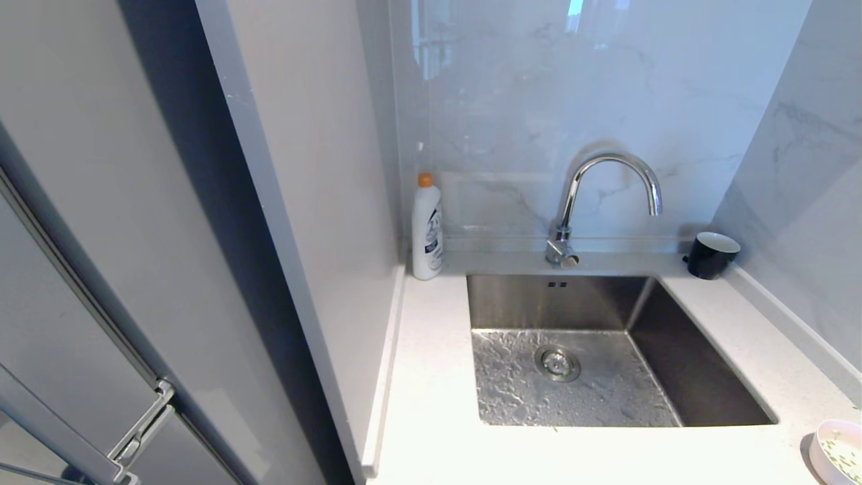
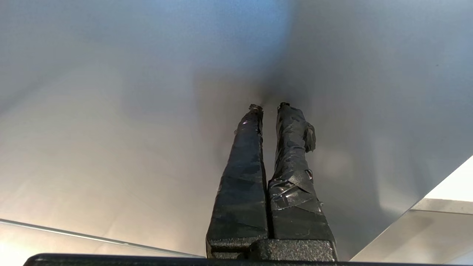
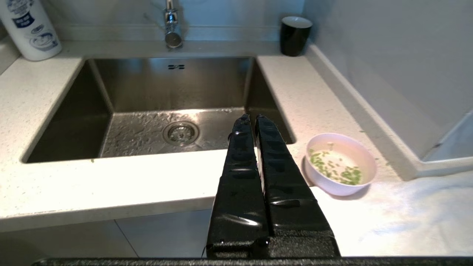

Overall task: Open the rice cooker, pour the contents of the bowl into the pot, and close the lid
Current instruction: Pick up the bowl on the table

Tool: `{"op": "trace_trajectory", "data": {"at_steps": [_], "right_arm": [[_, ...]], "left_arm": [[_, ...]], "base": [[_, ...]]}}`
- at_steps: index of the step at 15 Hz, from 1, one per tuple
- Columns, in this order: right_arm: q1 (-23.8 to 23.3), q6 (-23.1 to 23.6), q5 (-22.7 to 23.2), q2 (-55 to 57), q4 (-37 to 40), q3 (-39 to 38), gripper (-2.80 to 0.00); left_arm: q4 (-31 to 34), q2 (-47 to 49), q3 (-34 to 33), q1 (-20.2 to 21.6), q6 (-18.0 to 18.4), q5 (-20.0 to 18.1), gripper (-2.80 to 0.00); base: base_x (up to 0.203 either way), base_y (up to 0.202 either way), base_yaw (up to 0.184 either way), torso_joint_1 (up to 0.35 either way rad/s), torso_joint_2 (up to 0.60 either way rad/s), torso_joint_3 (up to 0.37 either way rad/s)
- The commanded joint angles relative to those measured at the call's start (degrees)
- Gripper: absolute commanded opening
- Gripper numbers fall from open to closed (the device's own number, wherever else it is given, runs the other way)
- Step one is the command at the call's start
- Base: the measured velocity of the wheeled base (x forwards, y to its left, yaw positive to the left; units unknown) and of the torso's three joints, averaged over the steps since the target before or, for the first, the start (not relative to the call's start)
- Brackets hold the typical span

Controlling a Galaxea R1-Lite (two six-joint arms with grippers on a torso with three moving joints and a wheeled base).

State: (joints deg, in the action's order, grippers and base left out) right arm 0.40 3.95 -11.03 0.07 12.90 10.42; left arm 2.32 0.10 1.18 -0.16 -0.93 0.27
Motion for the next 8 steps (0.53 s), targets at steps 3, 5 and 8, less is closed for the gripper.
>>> {"op": "trace_trajectory", "data": {"at_steps": [3, 5, 8], "right_arm": [[0.0, -2.4, 9.6, -0.1, -11.7, -8.6, -2.80], [0.1, -1.7, 12.3, -0.1, -12.9, -10.3, -2.80], [0.1, -1.8, 12.4, -0.1, -13.0, -10.3, -2.80]], "left_arm": [[0.0, 0.0, 0.0, 0.0, 0.0, 0.0, -2.80], [-0.1, 0.0, 0.0, 0.0, 0.0, 0.1, -2.80], [-0.1, 0.0, 0.0, 0.0, -0.1, 0.1, -2.80]], "base": [[0.000, 0.000, 0.000, 0.000, 0.00, 0.000], [0.000, 0.000, 0.000, 0.000, 0.00, 0.000], [0.000, 0.000, 0.000, 0.000, 0.00, 0.000]]}}
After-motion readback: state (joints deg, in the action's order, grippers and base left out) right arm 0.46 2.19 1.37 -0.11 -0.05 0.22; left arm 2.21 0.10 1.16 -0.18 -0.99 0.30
